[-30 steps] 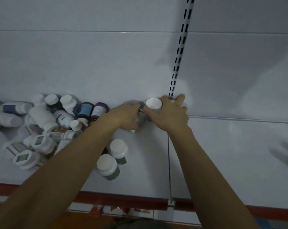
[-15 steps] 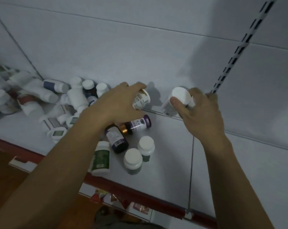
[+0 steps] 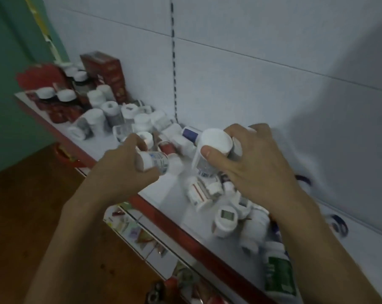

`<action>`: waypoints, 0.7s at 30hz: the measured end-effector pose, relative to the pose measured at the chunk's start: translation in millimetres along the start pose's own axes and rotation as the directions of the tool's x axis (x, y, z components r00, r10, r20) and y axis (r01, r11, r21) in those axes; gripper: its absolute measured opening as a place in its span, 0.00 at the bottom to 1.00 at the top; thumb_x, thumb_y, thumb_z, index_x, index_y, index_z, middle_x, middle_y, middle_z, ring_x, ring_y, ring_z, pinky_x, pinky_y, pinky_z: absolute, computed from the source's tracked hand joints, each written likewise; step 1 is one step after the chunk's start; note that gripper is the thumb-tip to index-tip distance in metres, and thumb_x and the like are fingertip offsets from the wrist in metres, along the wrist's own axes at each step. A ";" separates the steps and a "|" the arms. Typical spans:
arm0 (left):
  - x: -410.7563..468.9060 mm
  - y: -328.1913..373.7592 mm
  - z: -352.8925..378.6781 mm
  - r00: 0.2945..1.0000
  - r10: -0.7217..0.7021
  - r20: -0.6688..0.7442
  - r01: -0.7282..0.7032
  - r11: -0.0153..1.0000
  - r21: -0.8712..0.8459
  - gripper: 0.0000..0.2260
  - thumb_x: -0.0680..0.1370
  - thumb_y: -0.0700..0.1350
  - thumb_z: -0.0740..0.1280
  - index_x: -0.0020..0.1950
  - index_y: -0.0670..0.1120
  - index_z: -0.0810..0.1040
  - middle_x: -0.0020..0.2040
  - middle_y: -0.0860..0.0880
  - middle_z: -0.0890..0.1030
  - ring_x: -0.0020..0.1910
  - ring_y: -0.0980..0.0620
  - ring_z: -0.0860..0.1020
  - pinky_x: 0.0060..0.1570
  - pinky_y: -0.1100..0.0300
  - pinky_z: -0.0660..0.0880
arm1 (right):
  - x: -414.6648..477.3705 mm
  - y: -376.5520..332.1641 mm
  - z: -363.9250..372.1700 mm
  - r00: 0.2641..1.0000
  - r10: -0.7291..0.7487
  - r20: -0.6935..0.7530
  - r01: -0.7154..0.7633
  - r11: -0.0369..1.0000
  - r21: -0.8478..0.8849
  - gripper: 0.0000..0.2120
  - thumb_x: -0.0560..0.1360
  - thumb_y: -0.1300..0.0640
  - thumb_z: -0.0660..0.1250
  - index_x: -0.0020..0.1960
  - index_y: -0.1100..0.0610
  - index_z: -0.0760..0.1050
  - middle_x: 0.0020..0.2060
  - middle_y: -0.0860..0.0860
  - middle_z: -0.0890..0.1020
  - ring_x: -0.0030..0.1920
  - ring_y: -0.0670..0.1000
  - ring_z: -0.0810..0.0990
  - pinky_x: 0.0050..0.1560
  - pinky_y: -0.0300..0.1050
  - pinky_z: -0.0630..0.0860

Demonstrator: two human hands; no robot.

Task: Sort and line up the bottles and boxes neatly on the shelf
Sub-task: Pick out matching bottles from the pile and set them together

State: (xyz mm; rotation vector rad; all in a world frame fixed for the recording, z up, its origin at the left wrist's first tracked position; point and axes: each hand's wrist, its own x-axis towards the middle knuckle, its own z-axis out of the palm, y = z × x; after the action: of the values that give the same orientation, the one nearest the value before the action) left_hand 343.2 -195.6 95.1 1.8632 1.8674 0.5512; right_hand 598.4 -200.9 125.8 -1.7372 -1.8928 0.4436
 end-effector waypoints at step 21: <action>160.1 -177.5 -25.9 0.995 0.055 -0.089 -0.057 0.998 -0.020 0.28 0.74 0.48 0.76 0.72 0.52 0.71 0.66 0.43 0.75 0.63 0.37 0.75 0.61 0.43 0.74 | 88.1 -89.4 215.0 0.996 0.046 0.081 -0.045 0.999 -0.007 0.28 0.69 0.37 0.70 0.65 0.46 0.71 0.69 0.52 0.60 0.73 0.56 0.58 0.65 0.56 0.71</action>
State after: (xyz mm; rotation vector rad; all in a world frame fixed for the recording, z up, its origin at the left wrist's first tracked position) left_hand 183.6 -36.8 10.6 1.9095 1.8612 0.6812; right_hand 397.8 -101.2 17.2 -1.7938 -1.9151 0.5346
